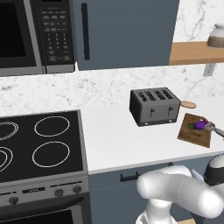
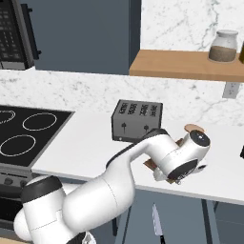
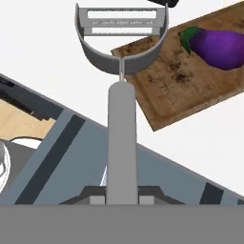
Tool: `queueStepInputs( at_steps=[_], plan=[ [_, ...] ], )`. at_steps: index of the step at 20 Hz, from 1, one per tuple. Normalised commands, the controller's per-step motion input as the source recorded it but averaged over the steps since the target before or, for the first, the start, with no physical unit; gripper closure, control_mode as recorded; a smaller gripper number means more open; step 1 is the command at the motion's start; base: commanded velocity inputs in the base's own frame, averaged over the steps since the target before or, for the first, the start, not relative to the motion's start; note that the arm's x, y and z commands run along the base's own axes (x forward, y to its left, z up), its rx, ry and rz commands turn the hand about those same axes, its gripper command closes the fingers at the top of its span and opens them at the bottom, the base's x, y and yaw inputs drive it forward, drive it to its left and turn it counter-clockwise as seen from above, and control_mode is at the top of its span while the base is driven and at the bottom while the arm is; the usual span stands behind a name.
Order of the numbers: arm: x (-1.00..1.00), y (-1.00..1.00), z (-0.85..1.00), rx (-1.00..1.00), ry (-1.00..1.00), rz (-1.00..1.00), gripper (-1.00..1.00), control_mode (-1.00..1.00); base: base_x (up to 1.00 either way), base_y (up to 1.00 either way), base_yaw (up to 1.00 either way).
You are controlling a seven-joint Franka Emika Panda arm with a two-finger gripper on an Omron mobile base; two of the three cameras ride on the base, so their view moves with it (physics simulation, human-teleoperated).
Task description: Place the appropriate cutting tool for cutting the eggplant skin on the cutting board.
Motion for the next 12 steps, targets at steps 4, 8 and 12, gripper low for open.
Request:
queueStepInputs(
  at_steps=[4,8,12],
  plan=[
    [0.41,0.08,-0.05,0.00,0.00,0.11,1.00,-1.00,0.00,0.00,0.00],
    [0.49,0.14,-0.26,0.00,0.00,0.04,1.00,-1.00,0.00,0.00,0.00],
    [0.45,0.10,-0.50,0.00,0.00,0.00,1.00,-1.00,0.00,0.00,0.00]
  ],
)
